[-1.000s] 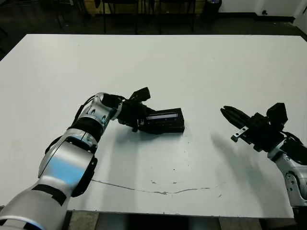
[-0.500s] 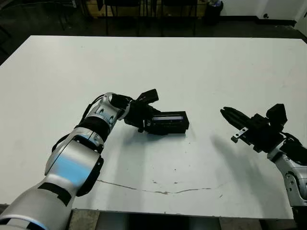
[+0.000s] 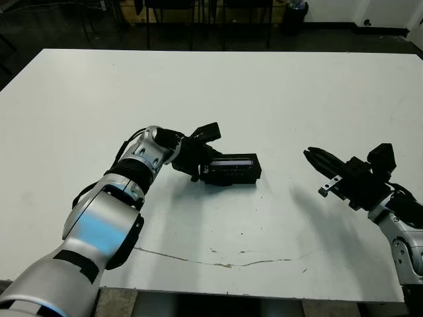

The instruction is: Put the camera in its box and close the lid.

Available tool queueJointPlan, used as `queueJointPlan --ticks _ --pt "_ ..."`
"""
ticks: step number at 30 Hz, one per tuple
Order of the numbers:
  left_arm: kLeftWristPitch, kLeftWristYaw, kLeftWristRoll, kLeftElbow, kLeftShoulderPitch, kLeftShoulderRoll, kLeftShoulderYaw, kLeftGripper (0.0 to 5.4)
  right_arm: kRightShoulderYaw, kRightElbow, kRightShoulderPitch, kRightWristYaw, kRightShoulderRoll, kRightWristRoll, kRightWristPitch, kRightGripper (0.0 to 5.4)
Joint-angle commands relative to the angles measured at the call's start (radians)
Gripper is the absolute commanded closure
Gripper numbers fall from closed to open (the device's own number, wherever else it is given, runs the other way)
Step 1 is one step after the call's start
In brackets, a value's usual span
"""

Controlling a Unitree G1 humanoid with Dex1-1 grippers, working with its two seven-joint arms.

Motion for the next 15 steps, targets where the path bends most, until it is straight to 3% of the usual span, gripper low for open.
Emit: queueJointPlan --ticks 1,11,15 --pt "-0.014 0.023 0.088 0.034 0.107 -0.087 -0.077 1.45 -0.002 0.014 0.017 0.008 0.0 0.002 -0.011 5.4" --pt "-0.055 -0.062 0.084 0.018 0.115 -0.006 -0.066 0.03 0.003 0.019 0.018 0.007 0.001 -0.001 -0.021 5.4" --pt "-0.091 -0.063 0.089 0.007 0.127 0.027 -0.068 0.01 0.006 0.002 0.024 -0.004 -0.003 -0.007 -0.012 5.4"
